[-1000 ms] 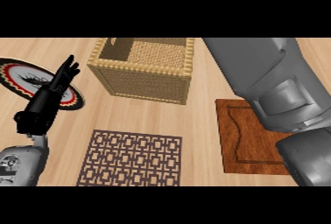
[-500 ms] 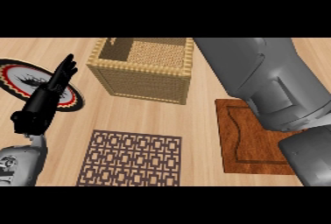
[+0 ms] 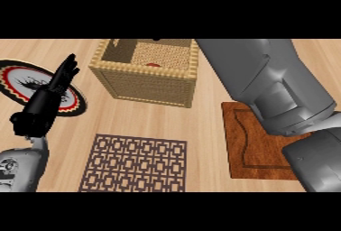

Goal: Pick the bell pepper from the cutting board and place it in the basket

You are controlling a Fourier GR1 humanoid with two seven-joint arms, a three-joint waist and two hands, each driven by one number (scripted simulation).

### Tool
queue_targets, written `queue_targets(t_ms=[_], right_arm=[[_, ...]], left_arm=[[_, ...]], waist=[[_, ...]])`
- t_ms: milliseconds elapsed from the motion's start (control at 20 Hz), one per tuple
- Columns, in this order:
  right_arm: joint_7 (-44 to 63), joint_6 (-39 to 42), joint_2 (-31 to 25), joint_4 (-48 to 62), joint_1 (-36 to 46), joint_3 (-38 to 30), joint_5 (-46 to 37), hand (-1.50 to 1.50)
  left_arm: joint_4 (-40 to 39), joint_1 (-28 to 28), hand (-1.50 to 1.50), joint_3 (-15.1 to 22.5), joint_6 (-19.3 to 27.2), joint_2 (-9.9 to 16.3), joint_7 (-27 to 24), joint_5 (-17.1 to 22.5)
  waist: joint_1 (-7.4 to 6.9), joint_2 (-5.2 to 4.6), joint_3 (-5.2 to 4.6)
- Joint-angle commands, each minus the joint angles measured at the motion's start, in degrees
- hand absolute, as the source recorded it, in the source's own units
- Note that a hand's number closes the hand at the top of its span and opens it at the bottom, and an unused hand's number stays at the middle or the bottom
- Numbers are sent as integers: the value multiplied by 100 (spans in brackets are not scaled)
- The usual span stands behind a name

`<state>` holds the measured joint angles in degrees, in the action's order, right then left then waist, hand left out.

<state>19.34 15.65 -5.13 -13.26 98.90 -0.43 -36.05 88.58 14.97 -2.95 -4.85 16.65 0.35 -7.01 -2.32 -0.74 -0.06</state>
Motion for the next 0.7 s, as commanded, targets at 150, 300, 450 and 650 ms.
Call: queue_targets(t_ms=[150, 300, 450, 650], right_arm=[[25, -1139, 68, -201, -16, -827, 639, -150], [43, -1867, -68, -375, -191, -1244, 950, -150], [-140, -2591, -376, -474, -470, -1484, 1039, -150], [-64, -2990, -788, -482, -513, -1784, 1195, -150]], left_arm=[[-96, -80, 0, 4, 12, -27, -196, -67], [-89, -137, 0, -184, -213, 181, -160, 135], [-68, -41, 0, -85, 5, -21, -86, 10], [165, -190, 0, 10, -23, -5, -1, -70]], waist=[[-86, -40, -4], [-39, -10, -1], [0, -36, 2], [-7, -10, 3]])
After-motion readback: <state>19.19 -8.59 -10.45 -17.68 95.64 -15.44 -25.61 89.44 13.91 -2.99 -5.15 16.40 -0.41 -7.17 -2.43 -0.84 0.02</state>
